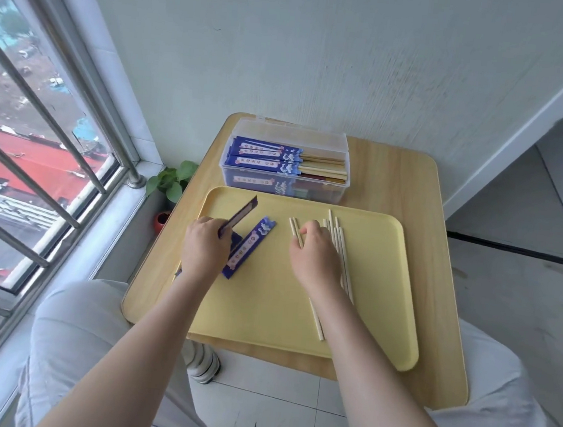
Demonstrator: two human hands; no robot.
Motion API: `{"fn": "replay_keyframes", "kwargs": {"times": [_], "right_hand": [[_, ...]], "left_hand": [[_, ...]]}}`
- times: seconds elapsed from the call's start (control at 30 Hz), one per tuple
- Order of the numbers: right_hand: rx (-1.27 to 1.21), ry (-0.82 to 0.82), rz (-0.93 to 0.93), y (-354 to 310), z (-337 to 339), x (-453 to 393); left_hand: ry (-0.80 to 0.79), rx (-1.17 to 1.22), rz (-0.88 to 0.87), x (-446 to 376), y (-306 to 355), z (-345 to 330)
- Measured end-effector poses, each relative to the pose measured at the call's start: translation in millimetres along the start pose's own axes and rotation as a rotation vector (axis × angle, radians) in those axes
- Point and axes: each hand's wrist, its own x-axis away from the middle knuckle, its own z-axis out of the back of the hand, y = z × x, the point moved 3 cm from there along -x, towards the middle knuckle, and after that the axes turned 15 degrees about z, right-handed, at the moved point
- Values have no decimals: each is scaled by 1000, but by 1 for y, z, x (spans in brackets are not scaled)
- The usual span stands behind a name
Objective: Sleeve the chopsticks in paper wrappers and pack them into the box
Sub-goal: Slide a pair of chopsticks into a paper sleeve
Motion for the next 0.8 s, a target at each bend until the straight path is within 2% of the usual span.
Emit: {"fn": "replay_keyframes", "kwargs": {"times": [0.17,0.37,0.6,0.7,0.8], "right_hand": [[-101,38,35,-13,6,3],[-155,-16,49,-21,-1,12],[-137,-72,15,-20,-3,17],[-130,-82,10,-20,-5,17],[-142,-73,21,-18,-9,16]], "left_hand": [[54,-29,44,-8,14,13],[-95,-212,159,2,4,4],[-190,-180,222,-6,2,-2],[-137,-153,199,-6,5,4],[-27,43,259,-4,12,22]]}}
